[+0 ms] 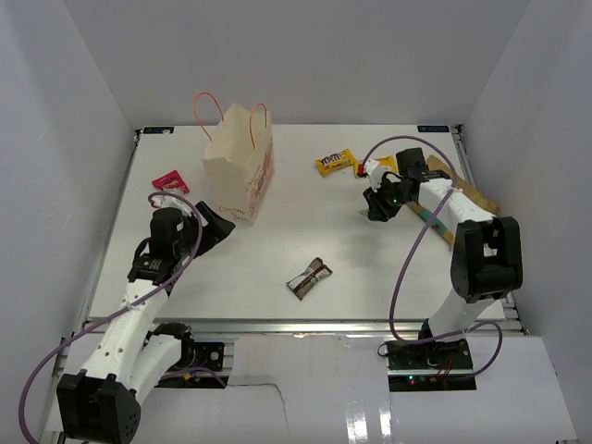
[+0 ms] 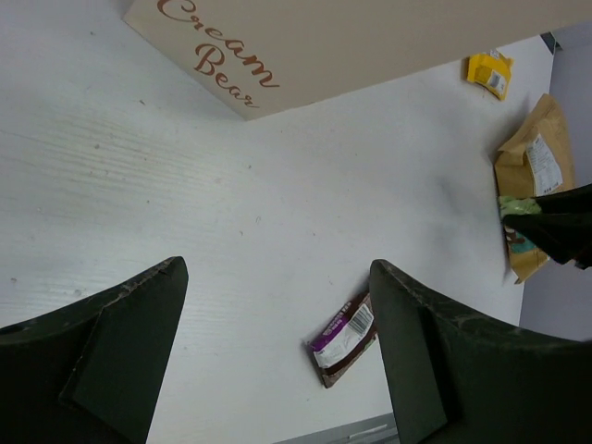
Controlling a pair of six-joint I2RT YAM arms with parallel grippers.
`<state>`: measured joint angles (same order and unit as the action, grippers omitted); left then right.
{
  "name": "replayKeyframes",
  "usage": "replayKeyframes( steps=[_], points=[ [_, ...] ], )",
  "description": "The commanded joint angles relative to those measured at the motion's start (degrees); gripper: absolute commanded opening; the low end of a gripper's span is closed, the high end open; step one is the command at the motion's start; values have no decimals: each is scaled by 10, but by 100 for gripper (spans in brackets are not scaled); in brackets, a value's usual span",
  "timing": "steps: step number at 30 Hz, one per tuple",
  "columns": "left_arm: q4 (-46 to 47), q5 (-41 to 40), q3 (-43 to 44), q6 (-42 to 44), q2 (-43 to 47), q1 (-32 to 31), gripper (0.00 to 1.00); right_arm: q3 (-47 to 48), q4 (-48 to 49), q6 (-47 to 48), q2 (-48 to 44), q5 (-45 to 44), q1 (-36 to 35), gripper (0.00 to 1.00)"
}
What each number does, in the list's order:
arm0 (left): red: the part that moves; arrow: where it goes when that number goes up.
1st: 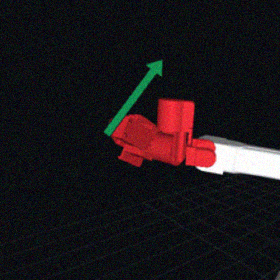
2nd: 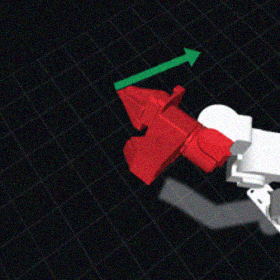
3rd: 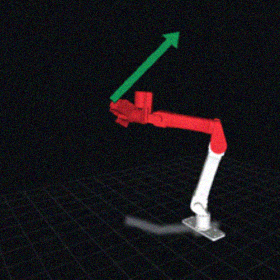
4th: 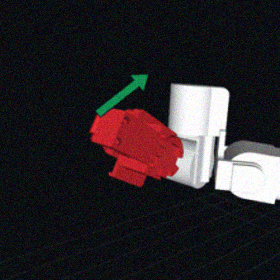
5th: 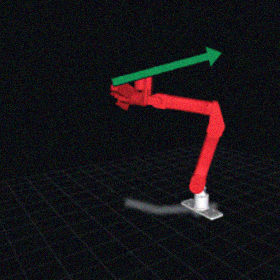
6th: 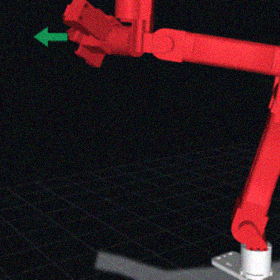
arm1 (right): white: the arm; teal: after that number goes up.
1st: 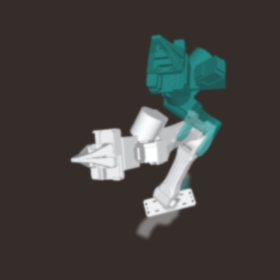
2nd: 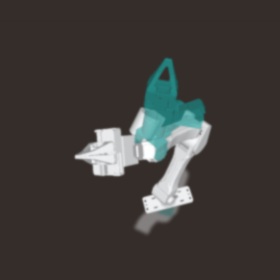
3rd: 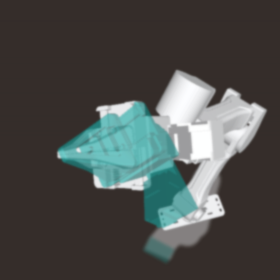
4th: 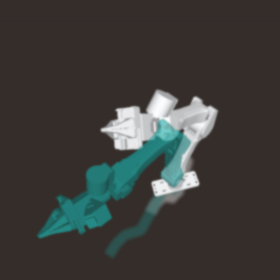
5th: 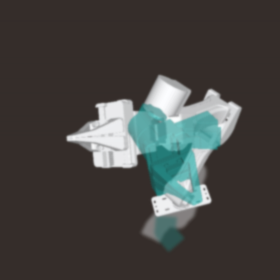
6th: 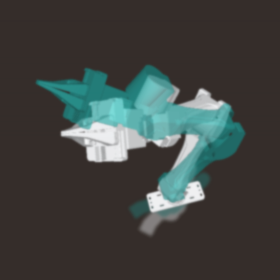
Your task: Place the snacks into the paper bag
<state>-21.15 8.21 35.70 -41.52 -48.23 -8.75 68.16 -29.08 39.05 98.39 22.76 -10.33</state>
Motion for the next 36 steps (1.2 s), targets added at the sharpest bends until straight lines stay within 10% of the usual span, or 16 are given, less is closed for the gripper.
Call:
replayKeyframes(
  steps=[1, 14, 32, 36],
  points=[
    [27, 41, -25, -3, 24, 1, 90, 73, -67, 57, -59, 134, -17, 20],
    [54, 133, -123, -36, 63, 1, 89, 572, -113, 11, 68, 170, -286, 17],
    [8, 149, -120, -33, 121, 1, 92, 610, 338, -159, 229, -97, -383, 24],
    [-9, 145, -108, -25, 135, 1, 92, 598, 367, -154, 240, -149, -385, 55]
  ],
)
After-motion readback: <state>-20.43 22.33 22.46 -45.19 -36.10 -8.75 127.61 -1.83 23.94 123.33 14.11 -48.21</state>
